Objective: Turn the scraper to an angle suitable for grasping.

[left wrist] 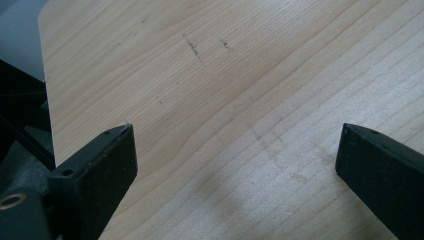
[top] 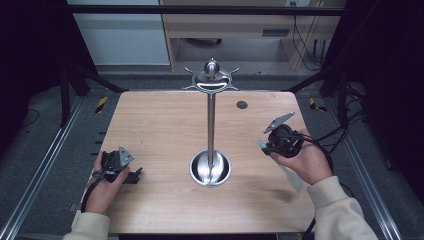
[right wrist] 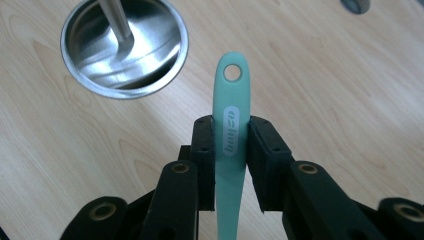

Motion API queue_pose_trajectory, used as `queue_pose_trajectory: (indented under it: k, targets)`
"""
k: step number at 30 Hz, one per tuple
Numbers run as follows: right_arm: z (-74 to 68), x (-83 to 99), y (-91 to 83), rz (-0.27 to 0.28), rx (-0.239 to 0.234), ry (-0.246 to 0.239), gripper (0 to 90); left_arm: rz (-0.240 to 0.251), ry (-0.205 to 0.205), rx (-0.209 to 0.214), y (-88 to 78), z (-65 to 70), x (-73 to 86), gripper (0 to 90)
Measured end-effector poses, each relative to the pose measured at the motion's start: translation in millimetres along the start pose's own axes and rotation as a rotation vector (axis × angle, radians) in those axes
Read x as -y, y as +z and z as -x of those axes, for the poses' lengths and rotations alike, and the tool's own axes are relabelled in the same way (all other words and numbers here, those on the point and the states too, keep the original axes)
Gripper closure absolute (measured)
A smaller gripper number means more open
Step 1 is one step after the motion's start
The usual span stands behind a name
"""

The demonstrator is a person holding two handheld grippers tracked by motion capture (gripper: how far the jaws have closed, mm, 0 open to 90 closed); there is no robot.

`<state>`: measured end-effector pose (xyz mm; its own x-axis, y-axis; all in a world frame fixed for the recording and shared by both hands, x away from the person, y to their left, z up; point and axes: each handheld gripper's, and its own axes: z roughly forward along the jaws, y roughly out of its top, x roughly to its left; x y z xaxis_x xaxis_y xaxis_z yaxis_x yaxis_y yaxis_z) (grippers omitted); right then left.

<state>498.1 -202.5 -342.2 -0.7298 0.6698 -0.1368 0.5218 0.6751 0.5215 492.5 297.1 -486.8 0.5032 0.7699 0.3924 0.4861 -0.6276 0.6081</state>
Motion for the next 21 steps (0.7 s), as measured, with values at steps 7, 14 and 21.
queue_pose_trajectory:
  k: [7,14,21]
  targets:
    - [2.3,-6.7,-13.1,0.081,-0.017,0.006,74.7,0.001,0.0,-0.001,-0.2,-0.2,0.0,2.9]
    - [4.7,-14.9,-29.5,0.198,-0.037,0.025,74.7,0.0,0.002,0.0,-0.2,-0.3,0.1,2.9]
    - [5.1,-22.7,-43.7,0.288,-0.041,0.03,74.7,-0.002,0.004,0.001,-0.1,-0.2,-0.1,2.9]
